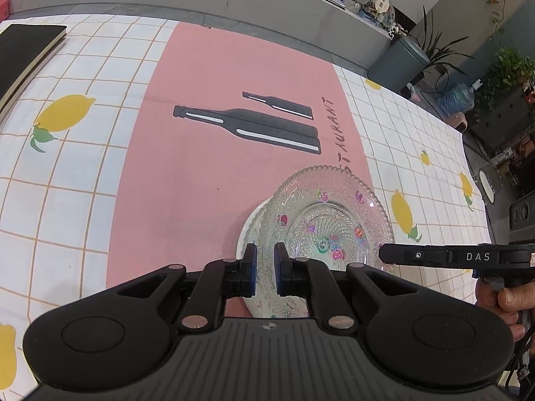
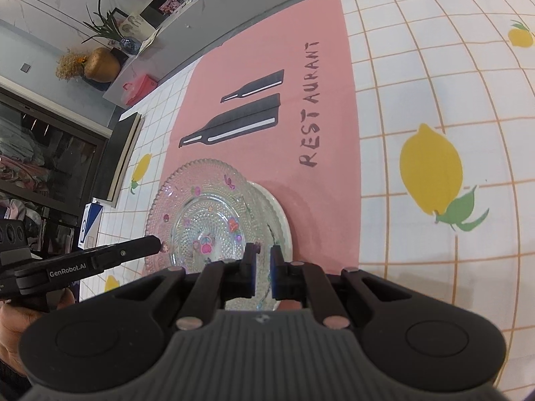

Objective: Organize plates and bowls
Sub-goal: 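Lift the glass plate with both tools and carry it over the plate stack, then lower the glass plate onto the plate stack and open both tools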

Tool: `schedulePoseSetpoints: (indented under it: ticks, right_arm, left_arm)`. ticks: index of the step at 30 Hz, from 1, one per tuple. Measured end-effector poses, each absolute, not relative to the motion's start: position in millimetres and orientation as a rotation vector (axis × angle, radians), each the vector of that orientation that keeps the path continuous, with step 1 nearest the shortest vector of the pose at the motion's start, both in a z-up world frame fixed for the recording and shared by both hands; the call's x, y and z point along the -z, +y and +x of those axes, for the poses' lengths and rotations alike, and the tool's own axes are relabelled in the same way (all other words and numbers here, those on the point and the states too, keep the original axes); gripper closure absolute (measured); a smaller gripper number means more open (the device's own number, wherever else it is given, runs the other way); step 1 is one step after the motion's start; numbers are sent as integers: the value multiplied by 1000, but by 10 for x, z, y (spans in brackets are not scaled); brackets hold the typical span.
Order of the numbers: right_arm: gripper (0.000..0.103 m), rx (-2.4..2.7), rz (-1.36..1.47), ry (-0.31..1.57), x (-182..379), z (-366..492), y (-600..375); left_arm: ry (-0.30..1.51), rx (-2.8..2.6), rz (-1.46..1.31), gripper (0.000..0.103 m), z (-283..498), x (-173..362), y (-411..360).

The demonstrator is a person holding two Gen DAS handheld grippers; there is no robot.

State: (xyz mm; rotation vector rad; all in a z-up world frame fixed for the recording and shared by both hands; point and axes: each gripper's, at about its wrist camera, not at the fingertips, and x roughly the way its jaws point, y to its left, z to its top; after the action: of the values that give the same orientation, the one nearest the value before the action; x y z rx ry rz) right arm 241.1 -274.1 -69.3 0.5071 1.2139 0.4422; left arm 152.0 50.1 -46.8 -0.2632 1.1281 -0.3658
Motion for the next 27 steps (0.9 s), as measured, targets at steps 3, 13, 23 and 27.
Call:
schedulePoseSetpoints:
  ticks: [3, 13, 23, 27]
  right_arm:
    - [97, -444, 513, 1211, 703, 2402, -2755]
    - [97, -435, 372, 1188, 632, 2388, -2617]
    - [93, -408, 188, 1169, 602, 2347, -2387]
    - [92, -391, 126, 1148, 568, 2344, -2314]
  left_arm:
    - [1134, 367, -250, 92, 1505, 484, 482]
    - [1161, 372, -218, 91, 1499, 553, 430]
    - [1137, 365, -113, 91, 1482, 510, 339]
    - [1131, 366, -71, 90, 1467, 503, 290]
